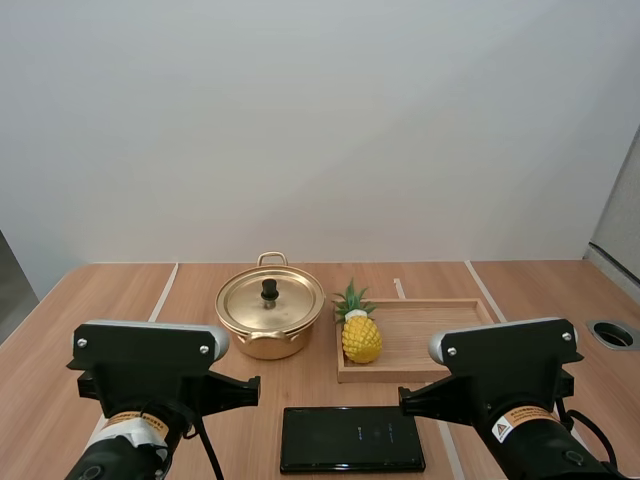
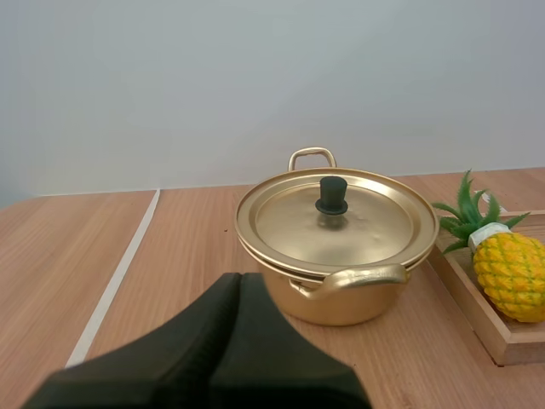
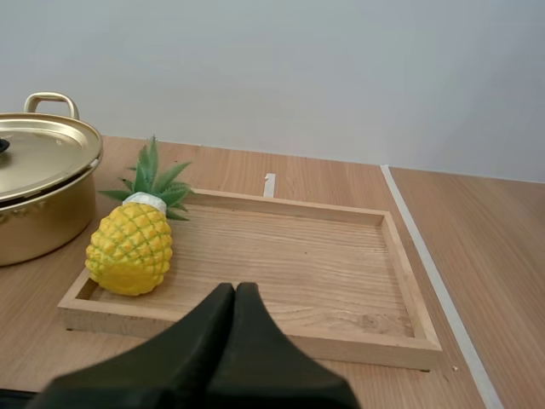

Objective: Open the pot, put the grape inside, and close it

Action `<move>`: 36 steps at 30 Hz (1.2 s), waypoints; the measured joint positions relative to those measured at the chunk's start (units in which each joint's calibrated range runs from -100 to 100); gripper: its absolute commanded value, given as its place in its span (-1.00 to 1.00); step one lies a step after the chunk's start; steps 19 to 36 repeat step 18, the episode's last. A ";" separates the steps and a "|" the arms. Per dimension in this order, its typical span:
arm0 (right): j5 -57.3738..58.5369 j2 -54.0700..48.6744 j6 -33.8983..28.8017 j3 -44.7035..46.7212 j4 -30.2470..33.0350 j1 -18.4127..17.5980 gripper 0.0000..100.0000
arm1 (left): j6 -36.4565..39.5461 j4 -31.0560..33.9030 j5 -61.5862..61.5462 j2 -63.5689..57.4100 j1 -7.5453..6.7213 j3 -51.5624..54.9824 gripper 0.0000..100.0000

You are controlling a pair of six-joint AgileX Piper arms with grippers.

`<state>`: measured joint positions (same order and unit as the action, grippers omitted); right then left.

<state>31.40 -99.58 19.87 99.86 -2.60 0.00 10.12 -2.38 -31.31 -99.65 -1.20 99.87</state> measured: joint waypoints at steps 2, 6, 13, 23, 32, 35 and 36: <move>0.00 0.00 0.00 0.00 0.00 0.00 -1.00 | 0.00 0.11 0.00 0.00 0.00 0.00 -1.00; 0.00 0.00 0.00 0.00 0.00 0.00 -1.00 | 0.00 0.11 0.00 0.00 0.00 0.00 -1.00; 0.00 0.00 0.00 0.00 0.00 0.00 -1.00 | 0.00 0.31 0.00 0.00 0.00 0.00 -1.00; 0.00 0.00 0.00 0.00 0.00 0.00 -1.00 | 0.00 0.45 0.00 0.00 0.00 0.00 -1.00; 0.00 0.00 0.00 0.00 0.00 0.00 -1.00 | 0.00 0.45 0.00 0.00 0.00 0.00 -1.00; 0.00 0.00 0.00 0.00 0.00 0.00 -1.00 | 0.00 0.45 0.00 0.00 0.00 0.00 -1.00; 0.00 0.00 0.00 0.00 0.00 0.00 -1.00 | 0.00 0.45 0.00 0.00 0.00 0.00 -1.00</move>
